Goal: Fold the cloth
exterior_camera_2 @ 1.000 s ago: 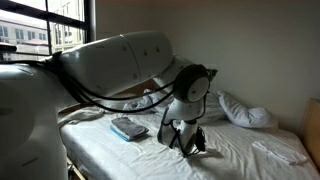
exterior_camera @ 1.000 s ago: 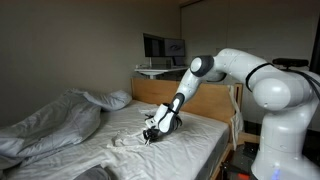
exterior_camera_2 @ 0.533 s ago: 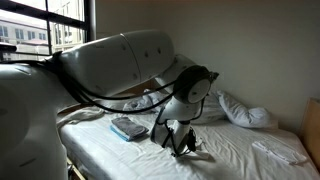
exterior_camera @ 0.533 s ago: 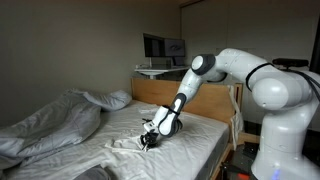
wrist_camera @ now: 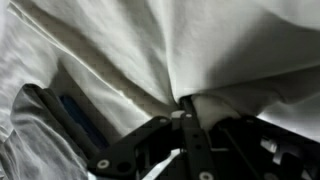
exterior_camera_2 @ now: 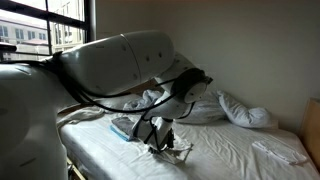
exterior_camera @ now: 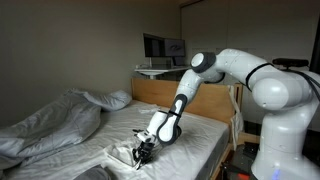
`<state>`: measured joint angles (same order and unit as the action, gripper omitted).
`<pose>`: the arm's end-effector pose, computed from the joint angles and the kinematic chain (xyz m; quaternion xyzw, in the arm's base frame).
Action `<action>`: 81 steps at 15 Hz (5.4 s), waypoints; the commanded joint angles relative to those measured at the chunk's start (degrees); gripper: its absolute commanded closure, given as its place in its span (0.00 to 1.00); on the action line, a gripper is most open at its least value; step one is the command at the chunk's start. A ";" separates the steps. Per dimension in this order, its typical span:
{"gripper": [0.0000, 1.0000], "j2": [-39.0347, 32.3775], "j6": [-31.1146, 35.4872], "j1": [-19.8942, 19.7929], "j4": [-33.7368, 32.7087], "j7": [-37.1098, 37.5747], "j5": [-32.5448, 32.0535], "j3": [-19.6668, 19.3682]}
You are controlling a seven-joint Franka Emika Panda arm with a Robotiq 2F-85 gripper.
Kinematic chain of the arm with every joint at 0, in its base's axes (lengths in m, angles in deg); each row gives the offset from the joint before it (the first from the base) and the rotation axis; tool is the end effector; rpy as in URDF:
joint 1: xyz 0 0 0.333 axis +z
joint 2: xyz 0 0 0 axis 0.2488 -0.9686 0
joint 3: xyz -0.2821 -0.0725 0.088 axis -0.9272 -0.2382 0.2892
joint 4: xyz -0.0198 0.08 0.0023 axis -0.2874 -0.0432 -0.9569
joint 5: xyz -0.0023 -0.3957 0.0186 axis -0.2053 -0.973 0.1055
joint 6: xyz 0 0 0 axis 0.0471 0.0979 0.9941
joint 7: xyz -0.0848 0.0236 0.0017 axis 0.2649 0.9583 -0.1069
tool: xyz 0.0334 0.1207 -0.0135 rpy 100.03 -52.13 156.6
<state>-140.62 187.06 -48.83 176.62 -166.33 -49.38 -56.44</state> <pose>0.5542 0.0685 -0.0247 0.4251 0.8631 0.2715 0.0247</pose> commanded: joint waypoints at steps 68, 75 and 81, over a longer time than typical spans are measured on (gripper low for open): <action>0.00 -3.01 -31.00 -9.62 -22.22 -34.04 23.06 7.54; 0.00 -6.88 -30.23 -13.85 -22.52 -34.04 20.38 11.23; 0.00 -9.89 -27.68 -12.94 -22.98 -34.04 20.93 12.56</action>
<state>-147.85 156.56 -60.94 153.95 -200.37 -27.28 -46.04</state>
